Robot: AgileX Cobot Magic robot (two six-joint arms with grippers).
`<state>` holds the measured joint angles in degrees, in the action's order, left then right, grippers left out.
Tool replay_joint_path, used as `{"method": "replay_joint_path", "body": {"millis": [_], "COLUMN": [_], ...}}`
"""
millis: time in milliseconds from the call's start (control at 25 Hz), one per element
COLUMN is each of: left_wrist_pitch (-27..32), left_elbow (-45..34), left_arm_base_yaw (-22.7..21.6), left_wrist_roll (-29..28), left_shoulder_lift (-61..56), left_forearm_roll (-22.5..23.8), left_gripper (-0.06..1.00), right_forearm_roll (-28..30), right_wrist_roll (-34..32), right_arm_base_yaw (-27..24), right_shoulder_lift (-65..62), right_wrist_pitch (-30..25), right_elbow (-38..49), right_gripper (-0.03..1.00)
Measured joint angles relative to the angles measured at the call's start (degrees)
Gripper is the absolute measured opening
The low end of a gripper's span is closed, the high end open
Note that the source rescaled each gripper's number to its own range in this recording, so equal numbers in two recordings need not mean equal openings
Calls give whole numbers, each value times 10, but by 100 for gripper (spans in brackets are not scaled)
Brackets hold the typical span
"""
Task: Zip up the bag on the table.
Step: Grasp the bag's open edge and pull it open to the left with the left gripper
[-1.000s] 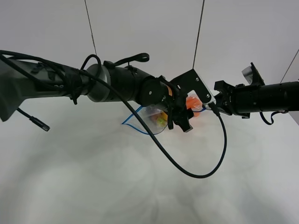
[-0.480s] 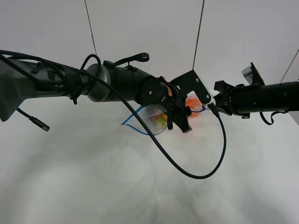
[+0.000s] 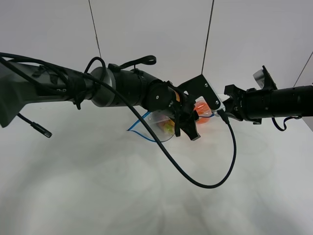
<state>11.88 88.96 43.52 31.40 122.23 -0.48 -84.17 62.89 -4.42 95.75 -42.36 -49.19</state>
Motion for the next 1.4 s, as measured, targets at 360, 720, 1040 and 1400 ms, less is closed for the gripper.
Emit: {"method": "replay_joint_path", "body": {"millis": [360, 720, 1040, 1400], "left_wrist_pitch": [15, 15, 15, 15], "left_elbow": [0, 0, 0, 0], "left_arm_base_yaw": [0, 0, 0, -2], "left_wrist_roll": [5, 8, 8, 8], "left_shoulder_lift": [0, 0, 0, 0], "left_forearm_roll": [0, 8, 10, 18], "left_gripper": [5, 1, 0, 0], "right_forearm_roll": [0, 0, 0, -1], "right_wrist_roll": [0, 0, 0, 0], "right_arm_base_yaw": [0, 0, 0, 0], "right_shoulder_lift": [0, 0, 0, 0], "right_wrist_pitch": [0, 0, 0, 0], "right_elbow": [0, 0, 0, 0], "right_gripper": [0, 0, 0, 0]}}
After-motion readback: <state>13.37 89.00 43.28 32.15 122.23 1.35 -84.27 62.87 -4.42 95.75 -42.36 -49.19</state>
